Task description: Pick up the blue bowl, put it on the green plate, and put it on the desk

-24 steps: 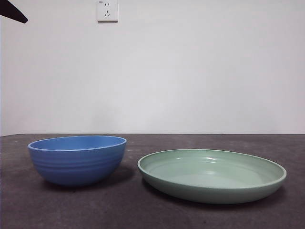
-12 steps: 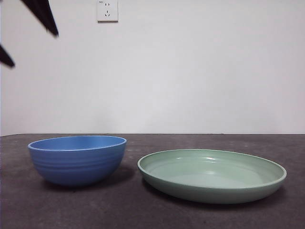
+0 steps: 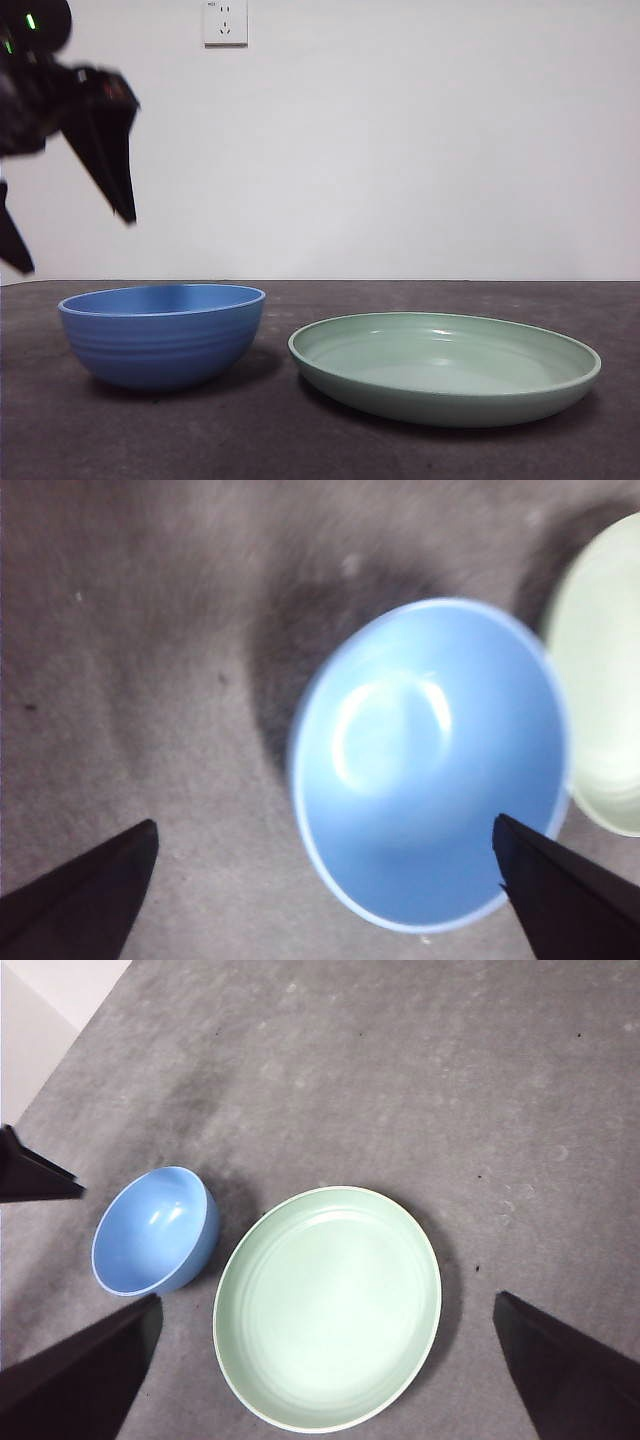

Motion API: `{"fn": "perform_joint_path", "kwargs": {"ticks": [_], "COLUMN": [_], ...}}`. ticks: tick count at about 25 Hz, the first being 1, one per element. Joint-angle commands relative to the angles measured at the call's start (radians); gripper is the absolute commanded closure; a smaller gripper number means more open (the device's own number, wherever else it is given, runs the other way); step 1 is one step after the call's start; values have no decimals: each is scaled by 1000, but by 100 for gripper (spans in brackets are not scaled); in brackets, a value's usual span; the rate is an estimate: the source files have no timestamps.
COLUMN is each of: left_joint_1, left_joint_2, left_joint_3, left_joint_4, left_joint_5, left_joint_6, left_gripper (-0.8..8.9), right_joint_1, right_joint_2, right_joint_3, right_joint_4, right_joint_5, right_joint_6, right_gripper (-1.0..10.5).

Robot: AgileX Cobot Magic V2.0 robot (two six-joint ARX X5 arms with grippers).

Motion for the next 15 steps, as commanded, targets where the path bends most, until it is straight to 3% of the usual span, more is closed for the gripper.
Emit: {"fn": "perform_joint_path", "kwargs": {"ticks": [1, 7, 14, 15], "left_joint_1": [-5, -5, -5, -5], "left_joint_2": [72, 177, 206, 206], "left_joint_3": [18, 18, 18, 18], "left_joint_4": [12, 57, 76, 76], "left_joint_5": [-3, -3, -3, -3], "left_joint_6": [11, 11, 11, 11], "left_gripper": [221, 240, 770, 806], "right_joint_1": [0, 0, 0, 0], "right_joint_2": [6, 6, 6, 6], "right_joint_3": [15, 15, 15, 15], "right_joint_4": [10, 10, 10, 10], "right_joint_5": [-3, -3, -3, -3], "right_joint_6": [-10, -10, -11, -11], "right_gripper": [291, 291, 291, 291]}}
